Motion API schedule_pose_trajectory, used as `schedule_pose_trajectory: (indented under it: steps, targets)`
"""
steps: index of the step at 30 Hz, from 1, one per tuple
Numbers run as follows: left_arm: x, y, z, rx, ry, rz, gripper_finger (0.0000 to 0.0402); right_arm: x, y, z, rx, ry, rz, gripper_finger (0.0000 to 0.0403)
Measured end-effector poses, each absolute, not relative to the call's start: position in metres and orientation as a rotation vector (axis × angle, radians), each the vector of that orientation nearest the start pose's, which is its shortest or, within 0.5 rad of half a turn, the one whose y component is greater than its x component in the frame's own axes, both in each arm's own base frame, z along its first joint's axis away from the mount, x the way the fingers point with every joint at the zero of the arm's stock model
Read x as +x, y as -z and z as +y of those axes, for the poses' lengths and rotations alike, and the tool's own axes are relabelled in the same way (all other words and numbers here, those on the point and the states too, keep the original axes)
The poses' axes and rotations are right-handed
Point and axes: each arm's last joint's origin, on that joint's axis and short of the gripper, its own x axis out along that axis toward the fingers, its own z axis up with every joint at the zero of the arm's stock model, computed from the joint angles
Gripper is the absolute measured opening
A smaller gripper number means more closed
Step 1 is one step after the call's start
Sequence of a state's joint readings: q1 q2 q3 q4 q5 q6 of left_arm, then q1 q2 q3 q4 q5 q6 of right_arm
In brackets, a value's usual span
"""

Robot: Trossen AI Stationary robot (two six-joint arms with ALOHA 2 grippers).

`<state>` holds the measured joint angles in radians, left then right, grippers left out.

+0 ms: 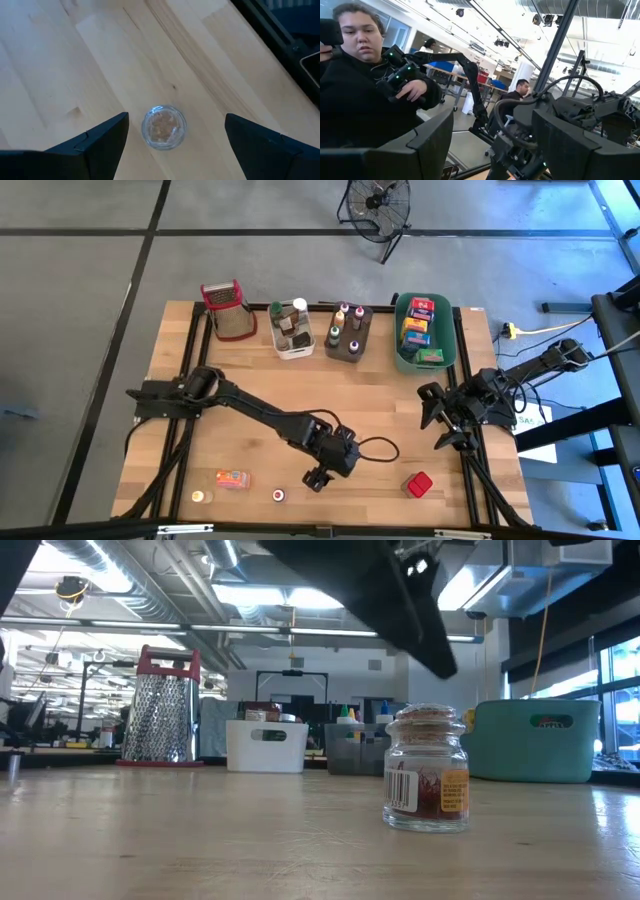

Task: Pick & Place Kitchen Items
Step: Put the transparent seasoning bottle into the white bin

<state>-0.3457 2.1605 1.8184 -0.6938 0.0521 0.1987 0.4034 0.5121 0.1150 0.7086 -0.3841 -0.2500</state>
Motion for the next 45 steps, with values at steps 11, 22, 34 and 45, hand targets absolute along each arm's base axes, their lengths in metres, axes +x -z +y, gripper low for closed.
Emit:
schedule_pose_trajectory:
  steps: [11, 22, 34, 45]
  targets:
    - [0.444, -0.212, -0.152, 0.294, 0.481, 0.972, 0.0326, 0.116, -0.221, 0.061, -0.226, -0.740, -0.398, 0.0273]
    - [0.450, -0.185, -0.153, 0.299, 0.491, 1.026, 0.0326, 0.116, -0.221, 0.062, -0.217, -0.743, -0.400, 0.0273]
    - [0.455, -0.166, -0.148, 0.262, 0.514, 1.062, 0.0326, 0.116, -0.221, 0.063, -0.207, -0.713, -0.394, 0.0273]
    - [0.460, -0.156, -0.148, 0.256, 0.516, 1.056, 0.0326, 0.116, -0.221, 0.063, -0.199, -0.718, -0.389, 0.0273]
